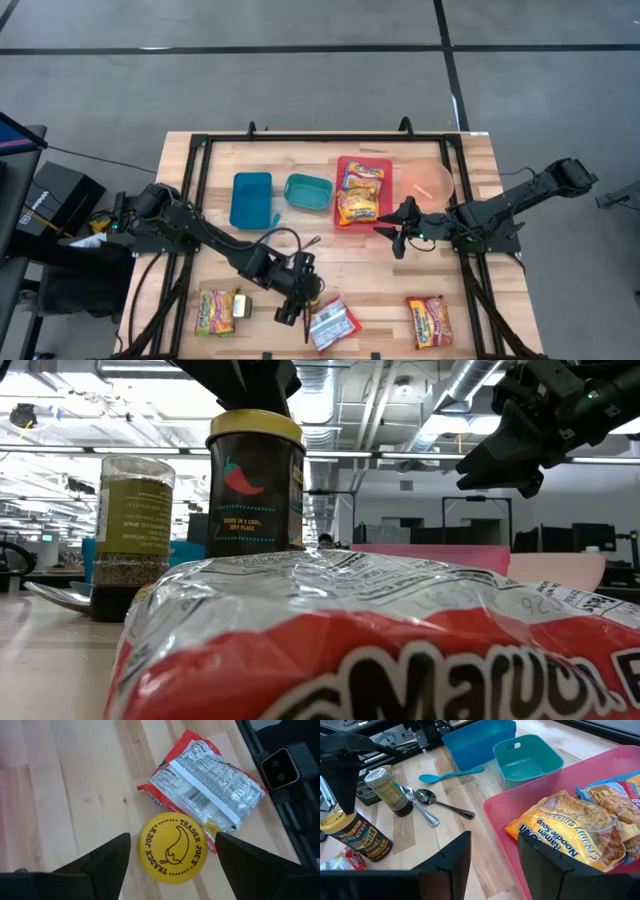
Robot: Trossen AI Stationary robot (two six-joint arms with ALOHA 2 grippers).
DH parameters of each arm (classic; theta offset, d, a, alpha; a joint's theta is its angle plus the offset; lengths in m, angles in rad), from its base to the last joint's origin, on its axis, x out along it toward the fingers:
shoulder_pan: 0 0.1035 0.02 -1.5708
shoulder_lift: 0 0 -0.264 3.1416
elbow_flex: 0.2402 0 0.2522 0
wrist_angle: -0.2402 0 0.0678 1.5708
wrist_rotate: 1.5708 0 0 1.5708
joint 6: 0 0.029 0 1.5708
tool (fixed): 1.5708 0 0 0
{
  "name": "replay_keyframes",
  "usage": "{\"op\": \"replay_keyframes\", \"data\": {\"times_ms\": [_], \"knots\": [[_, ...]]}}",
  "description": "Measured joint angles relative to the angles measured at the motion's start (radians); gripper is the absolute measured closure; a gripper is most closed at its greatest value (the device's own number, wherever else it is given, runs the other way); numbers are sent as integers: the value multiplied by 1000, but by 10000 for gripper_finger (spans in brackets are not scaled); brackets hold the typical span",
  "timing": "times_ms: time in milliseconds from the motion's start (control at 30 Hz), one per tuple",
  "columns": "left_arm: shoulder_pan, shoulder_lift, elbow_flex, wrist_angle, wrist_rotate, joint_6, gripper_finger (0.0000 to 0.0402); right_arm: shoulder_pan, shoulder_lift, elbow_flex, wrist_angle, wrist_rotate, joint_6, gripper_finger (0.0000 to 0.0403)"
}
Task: Pick & Place Food Item
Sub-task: Put the yellow seasoning bottle into the blue bin
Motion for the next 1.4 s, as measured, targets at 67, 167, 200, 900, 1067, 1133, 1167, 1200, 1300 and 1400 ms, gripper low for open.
{"op": "replay_keyframes", "data": {"times_ms": [67,167,200,900,1067,1133,1167,1200,1300,1400], "knots": [[5,0,0,6,9,-14,109,0,0,0,0,0,0,246],[8,12,3,10,10,-15,93,0,0,0,0,0,0,246],[8,19,3,7,10,-14,86,0,0,0,0,0,0,246],[-4,87,1,53,-13,43,80,0,0,0,-13,0,7,246],[-4,88,2,48,-15,46,82,0,0,0,-25,0,18,246],[-4,88,2,50,-15,47,82,0,0,0,-25,0,18,246],[-4,88,2,53,-16,47,82,0,0,0,-25,0,18,246],[-4,88,2,53,-16,47,82,0,0,0,-24,0,18,246],[-4,88,2,55,-16,47,82,0,0,0,-24,0,18,246],[-4,88,1,58,-16,47,82,0,0,0,-25,0,18,246]]}}
